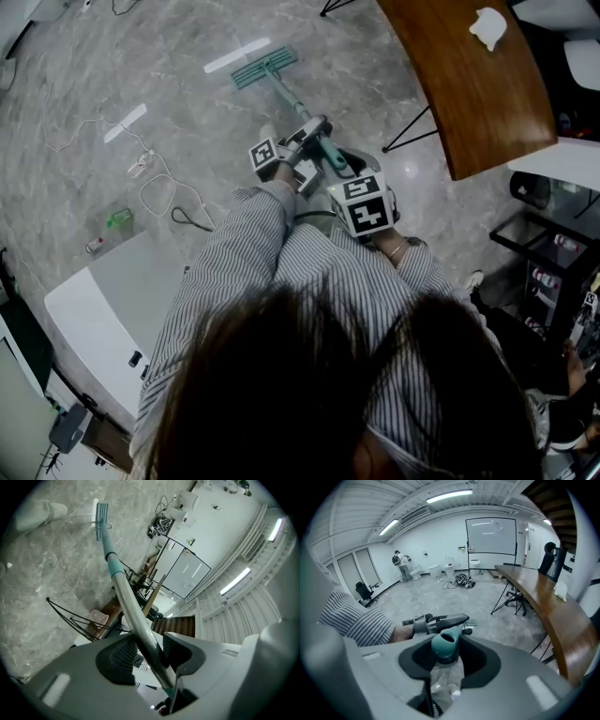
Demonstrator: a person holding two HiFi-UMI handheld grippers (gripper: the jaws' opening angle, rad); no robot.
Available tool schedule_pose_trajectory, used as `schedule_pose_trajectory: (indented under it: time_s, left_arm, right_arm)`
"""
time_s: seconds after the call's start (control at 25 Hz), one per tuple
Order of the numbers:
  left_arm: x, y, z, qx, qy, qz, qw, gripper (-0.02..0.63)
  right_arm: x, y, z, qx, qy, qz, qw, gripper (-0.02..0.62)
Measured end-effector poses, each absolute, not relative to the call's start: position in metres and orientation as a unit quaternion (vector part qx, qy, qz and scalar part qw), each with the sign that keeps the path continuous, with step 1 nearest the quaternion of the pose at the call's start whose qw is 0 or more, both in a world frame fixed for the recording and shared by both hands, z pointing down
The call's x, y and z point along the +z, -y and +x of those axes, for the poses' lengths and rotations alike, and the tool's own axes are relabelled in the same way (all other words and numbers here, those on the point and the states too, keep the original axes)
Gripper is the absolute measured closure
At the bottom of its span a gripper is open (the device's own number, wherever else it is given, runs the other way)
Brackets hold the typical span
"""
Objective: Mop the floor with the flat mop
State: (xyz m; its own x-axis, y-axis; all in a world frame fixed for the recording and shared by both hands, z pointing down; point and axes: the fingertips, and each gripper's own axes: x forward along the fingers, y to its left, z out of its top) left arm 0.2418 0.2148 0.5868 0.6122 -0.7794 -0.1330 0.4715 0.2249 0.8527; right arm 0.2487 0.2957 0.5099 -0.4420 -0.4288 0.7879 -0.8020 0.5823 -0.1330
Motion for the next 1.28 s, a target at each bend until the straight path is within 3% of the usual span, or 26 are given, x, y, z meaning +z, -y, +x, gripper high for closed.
schedule_pose_trajectory:
  time_s: [0.6,1.28]
  left_arm:
    - [0.58,0.006,0.089,-0.4,0.154,0.45,0.783,0.439]
    - [0.596,0.296,-0.074,-0.468,0.222,0.421,0.745,0.43]
  right_arm:
    - [0.5,-0.071,0.09,0.271,0.807,0.383,0.358,0.471]
    - [0.518,0.218,-0.065,0.243,0.842,0.293,0.382,0.446]
